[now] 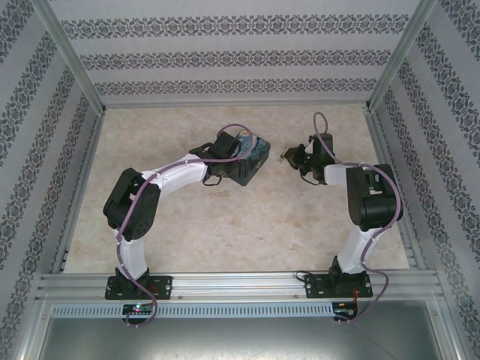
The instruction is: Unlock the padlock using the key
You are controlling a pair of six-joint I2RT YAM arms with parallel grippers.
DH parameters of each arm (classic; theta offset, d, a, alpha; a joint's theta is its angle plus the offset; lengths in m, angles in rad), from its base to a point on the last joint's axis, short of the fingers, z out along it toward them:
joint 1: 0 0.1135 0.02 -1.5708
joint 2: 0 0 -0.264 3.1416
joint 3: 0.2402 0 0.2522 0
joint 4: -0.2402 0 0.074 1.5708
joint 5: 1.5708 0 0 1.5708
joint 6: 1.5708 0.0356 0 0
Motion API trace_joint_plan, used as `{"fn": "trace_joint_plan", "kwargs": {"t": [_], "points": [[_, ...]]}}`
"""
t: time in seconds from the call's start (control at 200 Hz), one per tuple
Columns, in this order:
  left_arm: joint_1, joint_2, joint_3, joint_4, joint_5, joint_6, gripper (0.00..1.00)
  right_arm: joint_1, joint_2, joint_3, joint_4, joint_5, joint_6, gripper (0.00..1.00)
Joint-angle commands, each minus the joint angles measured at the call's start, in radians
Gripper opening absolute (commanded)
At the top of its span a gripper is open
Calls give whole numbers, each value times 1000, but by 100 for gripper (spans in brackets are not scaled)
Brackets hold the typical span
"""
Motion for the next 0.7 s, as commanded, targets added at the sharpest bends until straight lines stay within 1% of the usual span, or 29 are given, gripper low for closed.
{"fn": "trace_joint_plan", "kwargs": {"t": [0.0,0.19,0.315,0.4,0.55,0.7], "points": [[-14,38,-10,-216,5,46,96,4,-86,-60,6,-23,-22,0],[-9,4,40,-234,18,40,100,56,-209,-192,-12,-24,-37,0],[-5,-21,58,-242,35,34,100,133,-275,-274,-7,-2,-41,0],[-5,-48,54,-235,53,16,100,216,-305,-319,0,18,-42,0],[-4,-99,54,-230,64,-8,100,401,-339,-370,24,105,-9,0],[1,-152,63,-250,33,-31,100,576,-284,-339,60,181,34,0]]}}
